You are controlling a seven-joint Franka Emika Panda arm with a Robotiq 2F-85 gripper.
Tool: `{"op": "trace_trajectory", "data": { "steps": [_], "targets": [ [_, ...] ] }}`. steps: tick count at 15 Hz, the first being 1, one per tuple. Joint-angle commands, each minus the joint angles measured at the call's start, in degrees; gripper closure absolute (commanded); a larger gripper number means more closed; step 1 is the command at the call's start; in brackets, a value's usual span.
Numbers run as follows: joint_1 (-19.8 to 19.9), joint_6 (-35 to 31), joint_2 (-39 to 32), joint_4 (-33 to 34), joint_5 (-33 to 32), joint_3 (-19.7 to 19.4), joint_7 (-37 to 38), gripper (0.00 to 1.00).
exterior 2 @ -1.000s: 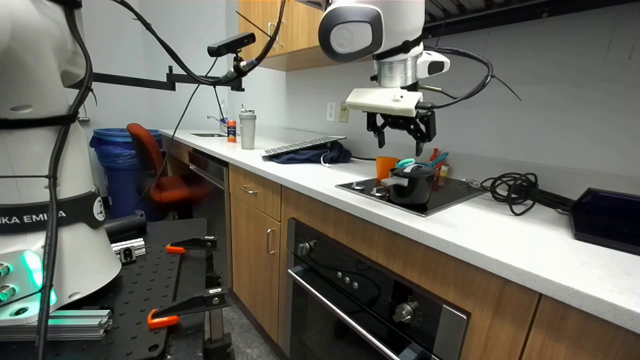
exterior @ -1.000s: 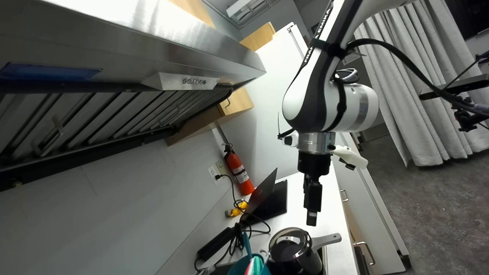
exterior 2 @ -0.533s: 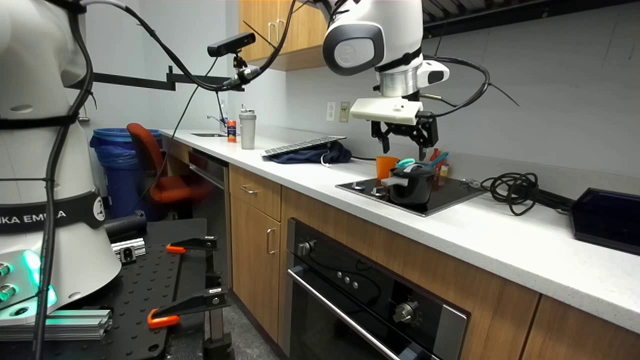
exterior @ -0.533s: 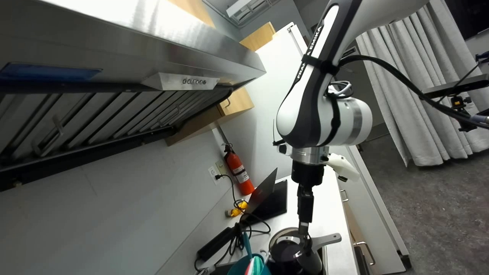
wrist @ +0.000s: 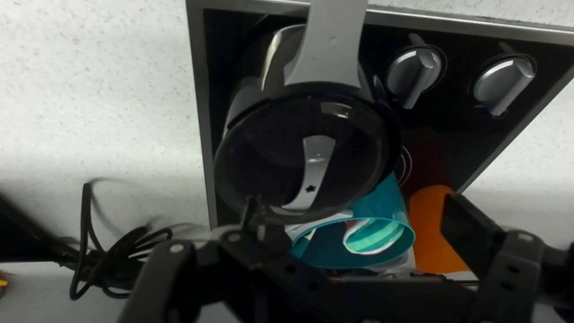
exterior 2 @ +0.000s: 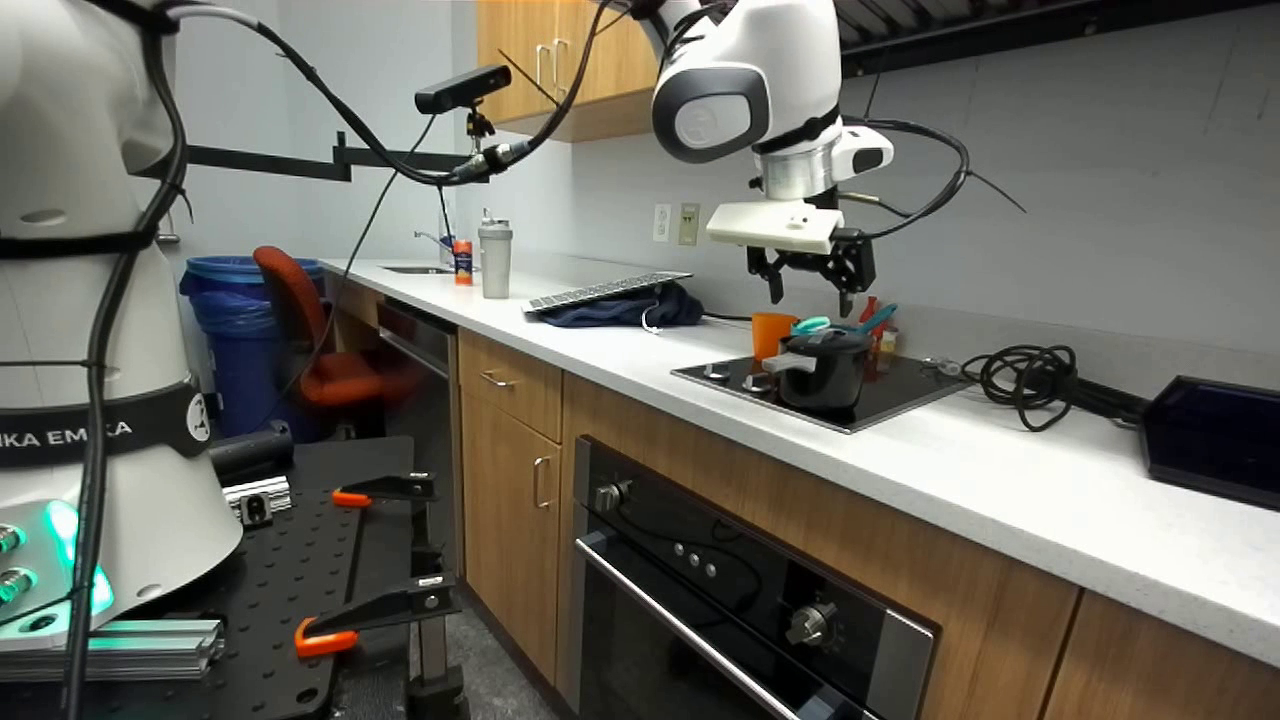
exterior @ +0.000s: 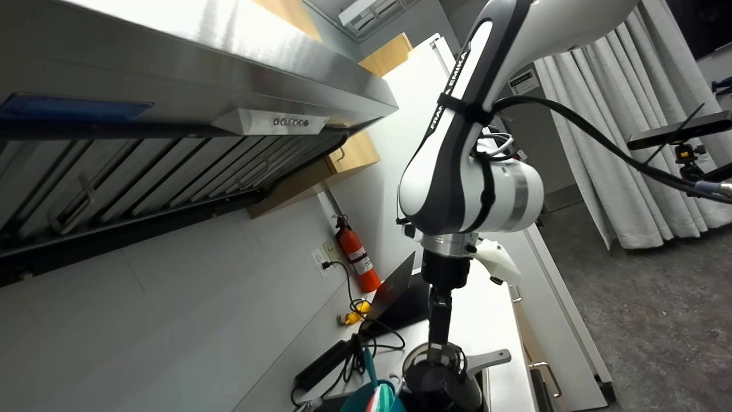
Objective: Take the lid from the top of the black pot and put it at the right of the stove then remove the purple object from the pot and put it on the stove
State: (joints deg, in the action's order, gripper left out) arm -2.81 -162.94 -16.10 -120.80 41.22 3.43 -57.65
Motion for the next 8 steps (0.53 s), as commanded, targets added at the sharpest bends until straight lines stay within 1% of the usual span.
{"op": "trace_trajectory", "data": {
  "steps": [1, 8],
  "targets": [
    [0.1, -4.5, -3.0, 3.1, 2.8, 1.4, -0.6, 0.00],
    [0.2, -9.5, -5.9, 4.8, 2.6, 1.8, 0.2, 0.00]
  ]
}}
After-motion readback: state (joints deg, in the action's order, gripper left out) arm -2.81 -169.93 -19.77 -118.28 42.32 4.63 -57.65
